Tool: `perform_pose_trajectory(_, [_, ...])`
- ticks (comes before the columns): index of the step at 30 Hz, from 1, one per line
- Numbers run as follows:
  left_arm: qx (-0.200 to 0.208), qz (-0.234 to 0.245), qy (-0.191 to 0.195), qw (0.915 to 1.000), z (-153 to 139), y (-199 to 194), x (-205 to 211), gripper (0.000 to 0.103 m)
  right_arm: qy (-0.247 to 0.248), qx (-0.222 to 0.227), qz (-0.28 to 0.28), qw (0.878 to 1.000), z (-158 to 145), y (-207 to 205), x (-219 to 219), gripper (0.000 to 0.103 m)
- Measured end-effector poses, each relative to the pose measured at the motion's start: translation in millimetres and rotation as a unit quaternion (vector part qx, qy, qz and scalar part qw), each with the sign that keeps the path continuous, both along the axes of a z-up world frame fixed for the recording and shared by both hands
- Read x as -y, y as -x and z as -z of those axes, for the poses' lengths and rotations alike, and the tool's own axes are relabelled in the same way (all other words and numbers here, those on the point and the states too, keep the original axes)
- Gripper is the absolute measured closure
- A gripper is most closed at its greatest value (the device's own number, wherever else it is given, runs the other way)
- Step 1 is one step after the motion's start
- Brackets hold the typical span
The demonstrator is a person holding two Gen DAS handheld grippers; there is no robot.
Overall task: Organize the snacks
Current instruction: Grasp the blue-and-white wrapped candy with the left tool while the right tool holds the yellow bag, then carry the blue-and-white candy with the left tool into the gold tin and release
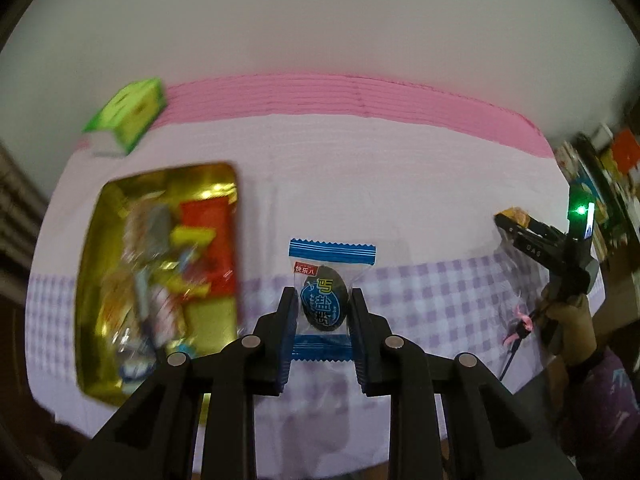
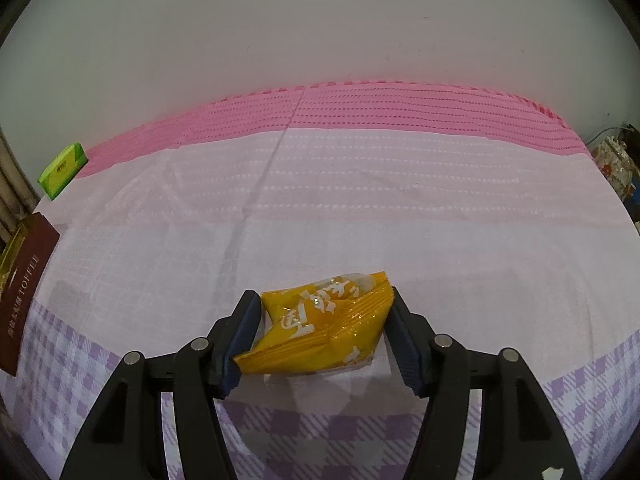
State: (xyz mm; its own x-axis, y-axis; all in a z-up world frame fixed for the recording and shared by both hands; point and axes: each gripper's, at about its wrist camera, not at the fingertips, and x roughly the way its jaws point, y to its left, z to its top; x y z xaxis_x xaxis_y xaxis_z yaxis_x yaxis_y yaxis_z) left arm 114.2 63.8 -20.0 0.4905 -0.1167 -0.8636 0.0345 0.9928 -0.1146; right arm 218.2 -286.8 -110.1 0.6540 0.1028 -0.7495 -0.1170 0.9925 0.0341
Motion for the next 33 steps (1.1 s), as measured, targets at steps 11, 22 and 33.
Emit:
perform_pose_trajectory(11, [0.054, -0.057, -0.064, 0.9949, -18, 41, -36, 0.077, 0.021, -0.002, 0.001, 1.0, 1, -1, -5, 0.041])
perform_pose_trajectory(22, [0.06, -0.085, -0.08, 0.9914, -7, 39, -60, 0.077, 0.023, -0.002, 0.0, 1.0, 2, -1, -4, 0.04])
perform_pose_trajectory(33, [0.033, -0.12, -0.057, 0.9906, 15, 27, -98, 0.077, 0.025, -0.002, 0.0, 1.0, 3, -1, -5, 0.039])
